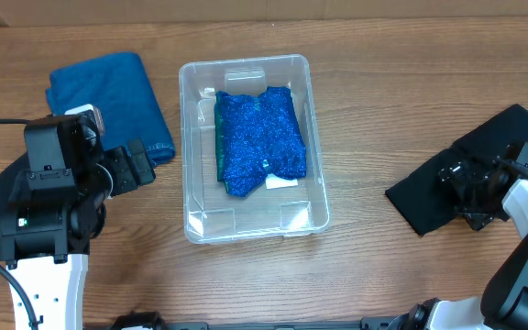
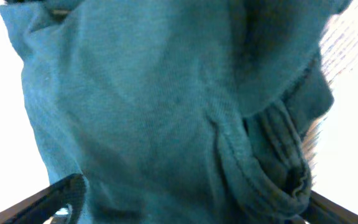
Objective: Pack container
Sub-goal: 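Grasp the right black cloth and lay it in the bin's front half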
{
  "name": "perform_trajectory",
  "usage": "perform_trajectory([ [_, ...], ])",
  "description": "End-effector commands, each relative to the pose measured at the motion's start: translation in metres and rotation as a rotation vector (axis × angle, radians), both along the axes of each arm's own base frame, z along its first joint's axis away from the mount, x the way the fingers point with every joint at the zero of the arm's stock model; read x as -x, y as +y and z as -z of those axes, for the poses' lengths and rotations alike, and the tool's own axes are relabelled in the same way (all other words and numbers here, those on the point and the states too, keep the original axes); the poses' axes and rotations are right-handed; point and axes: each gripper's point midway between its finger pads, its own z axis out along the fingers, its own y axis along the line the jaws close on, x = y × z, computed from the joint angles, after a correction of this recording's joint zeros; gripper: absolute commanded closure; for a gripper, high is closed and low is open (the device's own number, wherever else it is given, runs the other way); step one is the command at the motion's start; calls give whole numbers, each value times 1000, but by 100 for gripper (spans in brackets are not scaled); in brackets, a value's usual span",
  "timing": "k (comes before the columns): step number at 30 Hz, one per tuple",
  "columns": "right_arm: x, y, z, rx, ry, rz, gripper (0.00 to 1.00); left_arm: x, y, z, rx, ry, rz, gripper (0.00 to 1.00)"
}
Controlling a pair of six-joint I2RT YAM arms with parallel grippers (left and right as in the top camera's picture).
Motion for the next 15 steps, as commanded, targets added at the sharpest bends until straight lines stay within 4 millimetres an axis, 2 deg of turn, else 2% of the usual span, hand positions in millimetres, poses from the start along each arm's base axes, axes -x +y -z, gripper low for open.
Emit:
perform_trajectory([
  [1, 3, 10, 4, -39, -8, -15, 51, -2, 0, -9, -24, -22, 18, 0],
  [2, 3, 10, 4, -41, -9, -19, 84, -2, 0, -9, -24, -22, 18, 0],
  [3, 1, 13, 3, -52, -22, -38, 96, -2, 0, -9, -24, -22, 18, 0],
  [6, -15, 27, -9, -103, -126, -155, 96, -1, 0, -8, -24, -17, 18, 0],
  [8, -31, 37, -30, -134, -222, -231, 96, -1, 0, -8, -24, -17, 18, 0],
  [11, -67, 59, -100, -115, -435, -394, 96, -1, 0, -8, -23, -15, 18, 0],
  [13, -86, 84, -166, -15, -578, -551, 96, 0, 0, -7, -23, -12, 18, 0],
  [15, -94, 130, -241, 116, -734, -788, 96, 0, 0, -7, -23, -11, 19, 0],
])
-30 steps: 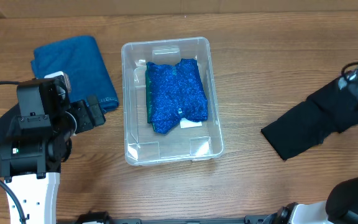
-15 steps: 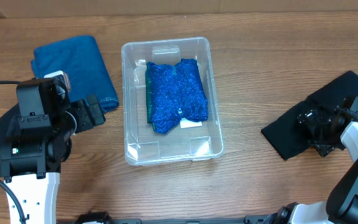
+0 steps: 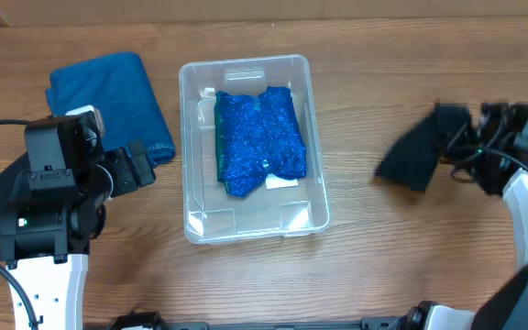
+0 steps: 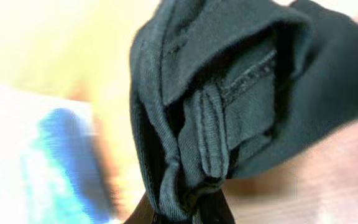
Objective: Pack container
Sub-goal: 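Grasp the right black cloth and lay it in the bin's front half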
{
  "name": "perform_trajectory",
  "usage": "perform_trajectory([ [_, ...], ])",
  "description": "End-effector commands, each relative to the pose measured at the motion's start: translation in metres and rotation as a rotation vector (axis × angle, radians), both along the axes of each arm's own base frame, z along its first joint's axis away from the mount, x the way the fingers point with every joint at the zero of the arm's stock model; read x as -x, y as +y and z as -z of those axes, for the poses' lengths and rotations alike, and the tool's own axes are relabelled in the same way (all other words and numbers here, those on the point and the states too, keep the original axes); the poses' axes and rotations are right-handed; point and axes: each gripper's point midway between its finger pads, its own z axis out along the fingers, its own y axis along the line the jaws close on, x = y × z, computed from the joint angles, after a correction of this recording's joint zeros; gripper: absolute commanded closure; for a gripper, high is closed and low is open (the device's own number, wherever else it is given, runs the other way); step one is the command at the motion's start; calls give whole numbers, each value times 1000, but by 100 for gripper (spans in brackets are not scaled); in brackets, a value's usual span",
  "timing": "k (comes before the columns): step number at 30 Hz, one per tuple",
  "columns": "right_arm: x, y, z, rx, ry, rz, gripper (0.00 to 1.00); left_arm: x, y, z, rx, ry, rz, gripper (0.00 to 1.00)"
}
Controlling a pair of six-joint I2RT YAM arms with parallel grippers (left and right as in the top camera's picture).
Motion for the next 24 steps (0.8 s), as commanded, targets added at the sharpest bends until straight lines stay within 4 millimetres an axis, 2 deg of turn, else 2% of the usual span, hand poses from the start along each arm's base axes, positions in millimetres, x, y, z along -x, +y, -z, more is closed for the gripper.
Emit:
perform_trajectory([
  [1, -14, 79, -138, 206, -399, -374, 96, -2, 0, -9, -24, -20, 19, 0],
  [2, -9, 105, -160, 275, -462, -476, 96, -2, 0, -9, -24, -19, 19, 0],
  [3, -4, 126, -171, 316, -498, -558, 96, -1, 0, -8, -24, -19, 19, 0],
  [5, 17, 177, -180, 407, -569, -786, 96, -2, 0, -9, -24, -19, 19, 0],
  [7, 43, 225, -164, 523, -595, -1014, 96, -1, 0, -8, -24, -19, 19, 0],
  [10, 71, 276, -124, 639, -559, -1282, 96, -1, 0, -8, -24, -18, 19, 0],
  [13, 89, 305, -82, 633, -484, -1475, 96, -1, 0, -8, -24, -18, 19, 0],
  [16, 119, 324, -33, 630, -365, -1710, 96, -1, 0, -8, -24, -15, 19, 0],
  [20, 139, 336, 1, 612, -274, -1840, 96, -1, 0, -8, -24, -15, 19, 0],
  [22, 137, 335, 16, 639, -239, -1874, 96, -1, 0, -8, -23, -16, 19, 0],
  [23, 125, 334, 22, 689, -232, -1843, 92, -1, 0, -8, -23, -15, 19, 0],
  [24, 109, 331, 25, 743, -212, -1761, 30, 0, 0, -8, -23, -13, 19, 0],
])
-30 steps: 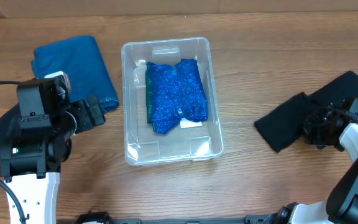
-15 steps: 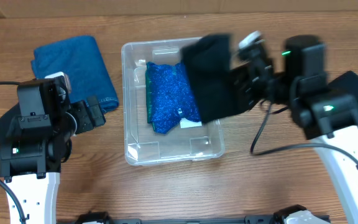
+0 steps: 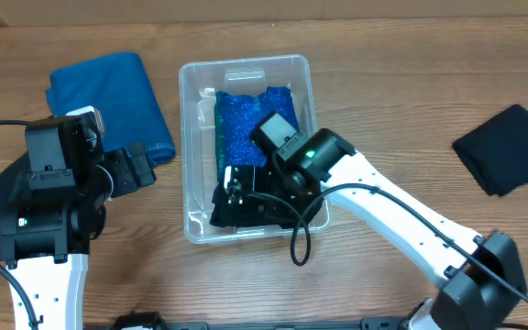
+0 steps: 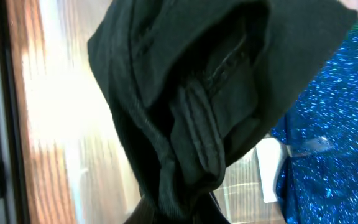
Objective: Pack container
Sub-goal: 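Grasp the right black cloth and lay it in the bin's front half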
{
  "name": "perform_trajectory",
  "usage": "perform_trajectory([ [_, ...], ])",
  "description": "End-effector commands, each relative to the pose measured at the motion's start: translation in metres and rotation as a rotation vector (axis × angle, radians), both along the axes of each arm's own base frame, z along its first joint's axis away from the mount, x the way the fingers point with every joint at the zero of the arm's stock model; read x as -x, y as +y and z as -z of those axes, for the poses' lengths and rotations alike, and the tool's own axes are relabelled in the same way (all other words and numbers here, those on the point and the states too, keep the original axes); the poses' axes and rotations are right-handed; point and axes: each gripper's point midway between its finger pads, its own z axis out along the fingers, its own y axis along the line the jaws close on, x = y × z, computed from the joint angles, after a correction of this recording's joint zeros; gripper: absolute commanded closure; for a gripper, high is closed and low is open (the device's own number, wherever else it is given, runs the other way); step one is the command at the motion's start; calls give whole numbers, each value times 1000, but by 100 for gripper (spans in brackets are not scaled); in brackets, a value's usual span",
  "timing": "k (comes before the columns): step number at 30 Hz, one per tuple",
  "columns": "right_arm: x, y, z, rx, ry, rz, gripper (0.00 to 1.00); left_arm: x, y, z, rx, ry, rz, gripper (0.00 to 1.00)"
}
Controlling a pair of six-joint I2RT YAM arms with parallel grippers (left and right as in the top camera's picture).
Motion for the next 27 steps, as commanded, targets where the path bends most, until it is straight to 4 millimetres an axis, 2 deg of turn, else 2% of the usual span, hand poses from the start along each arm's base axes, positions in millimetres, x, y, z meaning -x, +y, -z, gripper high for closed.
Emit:
perform_trajectory([
  [1, -62, -10, 13, 84, -176, 248, 0, -1, 0, -8, -23, -17, 19, 0],
  [3, -122, -34, -4, 110, -393, 574, 0, 0, 0, -7, -23, -10, 20, 0],
  [4, -135, -43, -14, 117, -466, 644, 0, 1, 0, -7, -23, -8, 20, 0],
  [7, -156, -63, -55, 84, -633, 826, 0, 1, 0, -7, -22, -7, 19, 0],
  [10, -162, -87, -119, -77, -747, 1052, 0, 1, 0, -7, -23, -7, 19, 0],
  [12, -163, -131, -174, -267, -779, 1308, 0, 1, 0, -7, -23, -7, 19, 0],
  [13, -162, -157, -192, -348, -768, 1431, 0, 1, 0, -7, -23, -7, 19, 0],
  [15, -158, -240, -215, -464, -713, 1682, 0, 2, -1, -5, -21, 0, 20, 0],
  [16, -158, -285, -215, -488, -669, 1777, 0, 3, 0, -5, -21, 4, 20, 0],
  [18, -153, -375, -195, -506, -555, 1962, 0, 3, 0, -5, -22, 4, 20, 0],
  [19, -148, -411, -178, -504, -498, 2047, 0, 3, 0, -5, -22, 4, 20, 0],
  [22, -130, -498, -115, -460, -316, 2264, 0, 3, -1, -5, -21, 4, 20, 0],
  [23, -122, -528, -82, -417, -237, 2347, 0, 3, -1, -5, -21, 4, 20, 0],
  [25, -115, -555, -34, -349, -129, 2431, 0, 3, 0, -5, -22, 5, 20, 0],
  [26, -113, -566, -3, -306, -57, 2464, 0, 3, 0, -5, -22, 4, 20, 0],
  [27, -112, -571, 18, -278, -8, 2482, 0, 3, 0, -5, -22, 4, 20, 0],
])
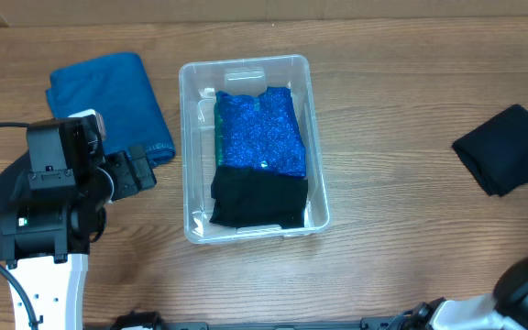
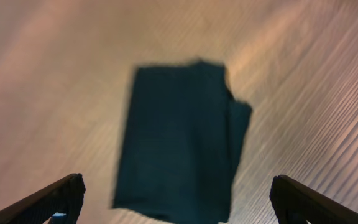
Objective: Pack container
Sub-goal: 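Grasp the right black cloth and lay it in the bin's front half, then grasp the remaining right black cloth and place it in the bin's back-left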
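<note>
The clear plastic container stands mid-table. Inside lie a sparkly blue folded cloth toward the far end and a black folded cloth at the near end. A second black folded cloth lies on the wood at the right. My right gripper hovers open above it, fingertips wide apart and empty; overhead, only a sliver of that arm shows at the right edge. My left gripper sits left of the container, its jaw state unclear.
A folded teal-blue towel lies at the back left, beside the left arm. Dark fabric pokes out under the left arm's body. The container's walls stand above the table.
The right gripper was in the container shut on a black cloth; that cloth now lies in the container's near end, and the gripper is open over the other black cloth at the right.
My right gripper was down on the stacked black cloths at the right. Then it held one lifted off the table. Then it was in the container with it. Now that cloth lies there, the gripper is back at the right, and the left arm is unmoved.
</note>
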{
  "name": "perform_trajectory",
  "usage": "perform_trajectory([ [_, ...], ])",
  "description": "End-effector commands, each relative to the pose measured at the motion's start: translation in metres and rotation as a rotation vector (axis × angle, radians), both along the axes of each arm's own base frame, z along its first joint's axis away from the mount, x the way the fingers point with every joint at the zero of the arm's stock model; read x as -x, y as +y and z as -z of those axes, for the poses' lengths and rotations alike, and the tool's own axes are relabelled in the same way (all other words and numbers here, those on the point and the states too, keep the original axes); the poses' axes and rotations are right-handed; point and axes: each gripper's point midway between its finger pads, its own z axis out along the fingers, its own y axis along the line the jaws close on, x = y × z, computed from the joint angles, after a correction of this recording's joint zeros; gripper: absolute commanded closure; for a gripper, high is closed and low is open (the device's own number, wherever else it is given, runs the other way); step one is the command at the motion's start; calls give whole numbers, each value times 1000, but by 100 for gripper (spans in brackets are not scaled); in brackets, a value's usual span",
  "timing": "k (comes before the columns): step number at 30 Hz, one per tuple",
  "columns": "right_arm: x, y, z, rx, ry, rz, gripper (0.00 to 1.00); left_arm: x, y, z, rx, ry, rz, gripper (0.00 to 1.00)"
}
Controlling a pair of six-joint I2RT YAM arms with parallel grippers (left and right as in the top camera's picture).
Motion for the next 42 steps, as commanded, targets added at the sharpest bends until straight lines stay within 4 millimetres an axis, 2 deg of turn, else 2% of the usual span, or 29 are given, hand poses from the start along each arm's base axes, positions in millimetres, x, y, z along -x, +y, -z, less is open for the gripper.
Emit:
perform_trajectory([
  [1, -1, -8, 65, -137, 62, 15, 0, -2, 0, -9, -24, -23, 20, 0],
  [4, 3, -15, 109, -195, 119, 35, 0, -2, 0, -9, -24, -22, 20, 0],
  [6, 0, -11, 136, -261, 121, 23, 0, -2, 0, -9, -24, -23, 20, 0],
  [9, -6, 1, 161, -348, 109, -8, 1, -2, 0, -9, -24, -23, 20, 0],
  [10, -5, 2, 165, -356, 116, -7, 9, -2, 0, -9, -24, -23, 20, 0],
  [11, -6, 3, 168, -363, 117, -9, 36, -2, 0, -9, -23, -22, 20, 0],
  [12, -10, 8, 166, -388, 91, -26, 70, -2, 0, -9, -24, -23, 20, 0],
  [13, -18, 14, 162, -422, 48, -50, 87, -2, 0, -9, -24, -23, 20, 0],
  [14, -26, 21, 156, -462, 1, -79, 96, -2, 0, -9, -24, -23, 20, 0],
  [15, -34, 28, 149, -501, -47, -108, 96, -2, 0, -9, -24, -23, 20, 0],
  [16, -46, 36, 132, -542, -114, -157, 96, -2, 0, -9, -24, -23, 20, 0],
  [17, -56, 43, 103, -528, -157, -206, 96, -2, 0, -9, -23, -23, 19, 0],
  [20, -75, 60, 39, -415, -235, -310, 96, -2, 0, -9, -21, -23, 17, 0],
  [22, -88, 83, -18, -318, -309, -408, 96, -2, 0, -9, -21, -22, 17, 0],
  [24, -97, 125, -79, -208, -385, -549, 96, -2, 0, -9, -21, -22, 17, 0],
  [25, -97, 152, -108, -160, -423, -627, 96, -2, 0, -9, -21, -22, 17, 0],
  [27, -93, 210, -153, -72, -489, -799, 96, -2, 0, -9, -22, -22, 17, 0],
  [29, -80, 276, -186, 17, -546, -1006, 96, -2, 0, -9, -21, -22, 17, 0],
  [31, -64, 337, -202, 86, -584, -1208, 96, -2, 0, -9, -22, -22, 17, 0],
  [33, -48, 395, -203, 166, -584, -1401, 97, -1, 0, -8, -21, -19, 17, 0],
  [35, -34, 446, -189, 245, -544, -1559, 96, 0, 0, -7, -21, -13, 17, 0],
  [37, -29, 481, -177, 269, -516, -1624, 96, 1, 0, -7, -20, -7, 17, 0],
  [40, -25, 538, -155, 211, -497, -1680, 96, 2, 0, -6, -20, 0, 17, 0],
  [42, -27, 563, -141, 148, -486, -1684, 96, 3, 0, -5, -20, 3, 17, 0],
])
